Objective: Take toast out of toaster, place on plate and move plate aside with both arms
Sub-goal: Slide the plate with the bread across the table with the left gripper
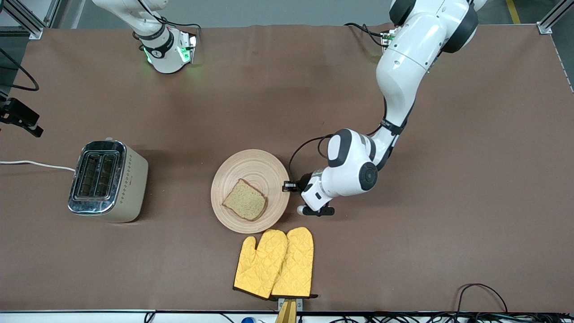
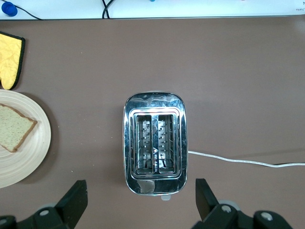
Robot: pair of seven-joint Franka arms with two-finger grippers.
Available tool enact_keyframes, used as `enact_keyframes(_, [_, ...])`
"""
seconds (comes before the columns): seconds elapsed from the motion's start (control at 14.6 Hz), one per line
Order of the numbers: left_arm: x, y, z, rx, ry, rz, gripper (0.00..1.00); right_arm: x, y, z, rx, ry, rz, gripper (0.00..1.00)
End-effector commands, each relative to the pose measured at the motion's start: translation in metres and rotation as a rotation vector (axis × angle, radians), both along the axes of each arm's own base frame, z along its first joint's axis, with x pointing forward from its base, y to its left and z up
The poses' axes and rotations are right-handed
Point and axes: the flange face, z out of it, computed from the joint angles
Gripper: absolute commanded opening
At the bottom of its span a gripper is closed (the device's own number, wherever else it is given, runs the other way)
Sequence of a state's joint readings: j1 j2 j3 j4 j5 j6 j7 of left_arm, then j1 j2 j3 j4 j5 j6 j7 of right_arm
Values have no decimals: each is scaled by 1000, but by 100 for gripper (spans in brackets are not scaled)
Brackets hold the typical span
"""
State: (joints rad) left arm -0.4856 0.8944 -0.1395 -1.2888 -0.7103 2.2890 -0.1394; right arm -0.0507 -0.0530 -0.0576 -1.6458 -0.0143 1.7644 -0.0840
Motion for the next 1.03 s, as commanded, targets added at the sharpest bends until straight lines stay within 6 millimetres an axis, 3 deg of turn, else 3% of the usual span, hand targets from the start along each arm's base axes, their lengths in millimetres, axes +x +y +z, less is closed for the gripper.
enact_keyframes(0.0, [8, 34, 13, -46, 26, -51, 0, -3, -4, -2, 12, 6, 5, 100])
enact_keyframes(0.27, [17, 115, -23, -142, 27, -119, 0, -4, -6, -3, 12, 9, 1, 100])
enact_keyframes(0.75, [23, 240, -35, -236, 72, -209, 0, -4, -7, -3, 12, 8, -1, 100])
enact_keyframes(0.96, [28, 293, -27, -334, 89, -210, 0, -4, -7, -3, 12, 6, -1, 100])
